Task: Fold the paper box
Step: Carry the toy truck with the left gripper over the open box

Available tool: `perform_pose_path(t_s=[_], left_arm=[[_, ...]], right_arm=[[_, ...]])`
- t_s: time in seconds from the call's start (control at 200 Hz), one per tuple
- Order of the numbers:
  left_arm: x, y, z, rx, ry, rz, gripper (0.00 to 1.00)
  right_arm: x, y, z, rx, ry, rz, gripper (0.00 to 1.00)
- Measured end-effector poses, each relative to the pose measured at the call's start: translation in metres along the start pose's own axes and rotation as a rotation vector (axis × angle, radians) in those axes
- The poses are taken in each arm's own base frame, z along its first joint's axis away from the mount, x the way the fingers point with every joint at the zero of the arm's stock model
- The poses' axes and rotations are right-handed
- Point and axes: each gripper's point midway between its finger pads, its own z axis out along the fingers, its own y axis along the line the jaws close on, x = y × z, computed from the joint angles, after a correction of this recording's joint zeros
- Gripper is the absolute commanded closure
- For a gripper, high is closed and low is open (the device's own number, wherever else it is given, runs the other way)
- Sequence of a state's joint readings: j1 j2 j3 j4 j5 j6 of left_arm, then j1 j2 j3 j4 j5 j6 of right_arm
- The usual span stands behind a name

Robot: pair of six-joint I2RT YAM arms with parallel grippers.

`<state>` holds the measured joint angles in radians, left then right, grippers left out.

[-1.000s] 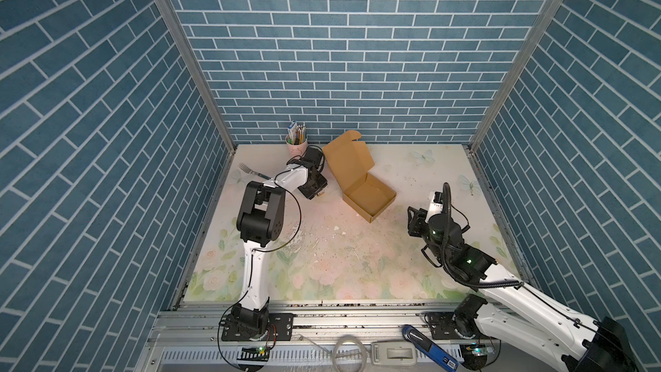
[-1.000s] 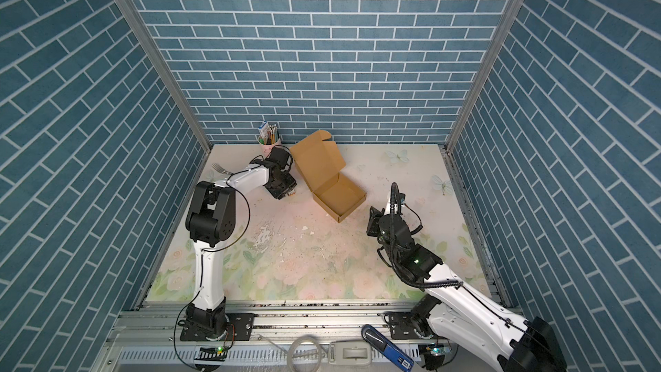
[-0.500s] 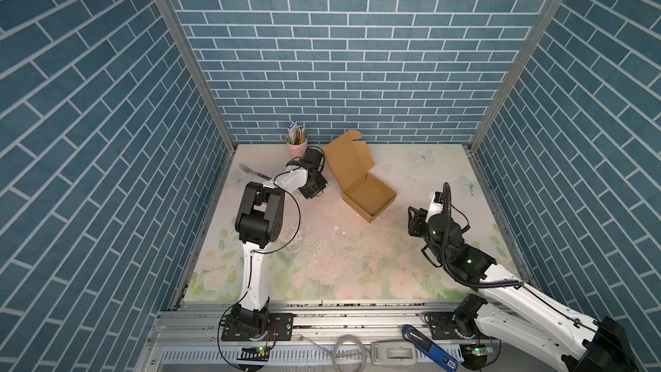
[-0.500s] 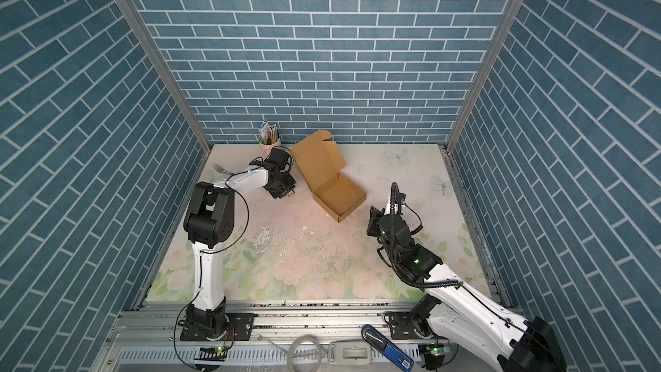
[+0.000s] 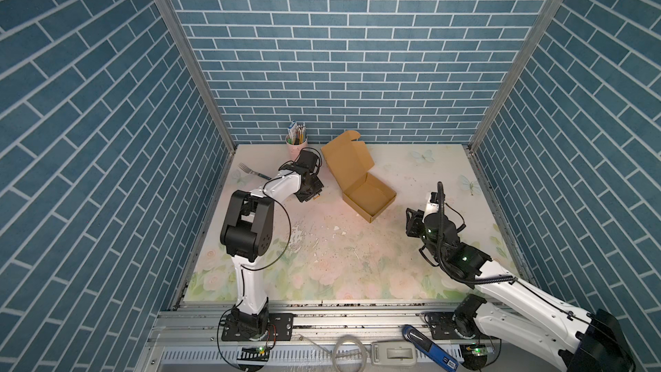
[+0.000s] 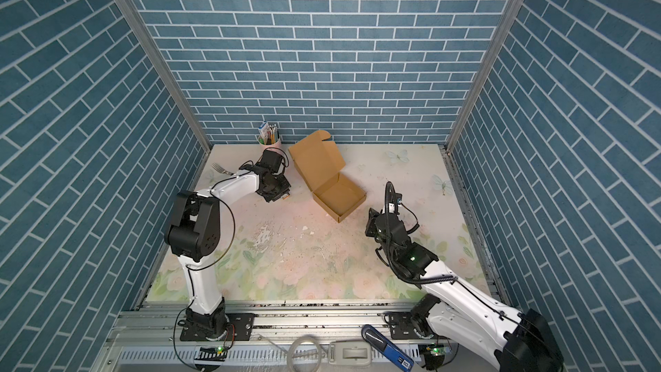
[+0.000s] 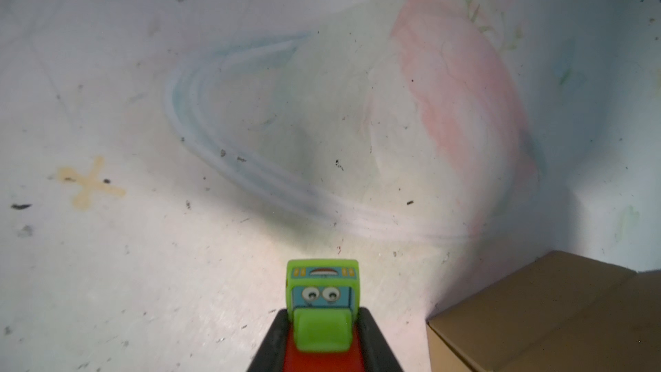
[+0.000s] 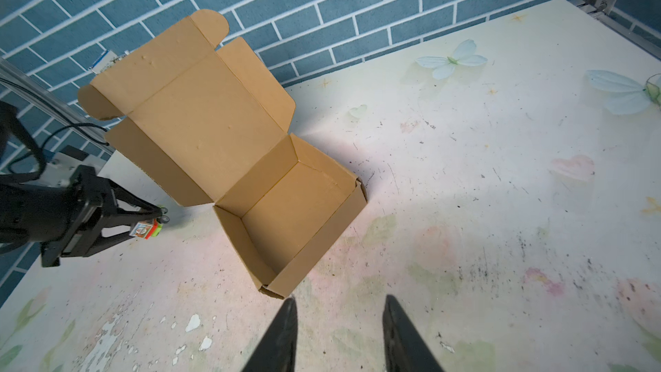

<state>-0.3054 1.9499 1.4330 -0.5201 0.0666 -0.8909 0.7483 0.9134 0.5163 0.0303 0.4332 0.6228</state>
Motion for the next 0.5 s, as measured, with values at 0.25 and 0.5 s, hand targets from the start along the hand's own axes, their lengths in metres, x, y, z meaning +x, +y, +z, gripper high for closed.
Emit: perform_pose_path(t_s=[0.25, 0.5], left_arm=[[0.02, 0.031, -0.03, -0.009, -0.007, 0.021, 0.68], [0.013, 0.035, -0.085, 0.011, -0.116, 0.091, 0.68]], right_arm=[[0.01, 0.007, 0.013, -0.007, 0.046, -0.018, 0.6], [0.003, 0.021, 0.019, -0.038, 0.055, -0.013, 0.6]])
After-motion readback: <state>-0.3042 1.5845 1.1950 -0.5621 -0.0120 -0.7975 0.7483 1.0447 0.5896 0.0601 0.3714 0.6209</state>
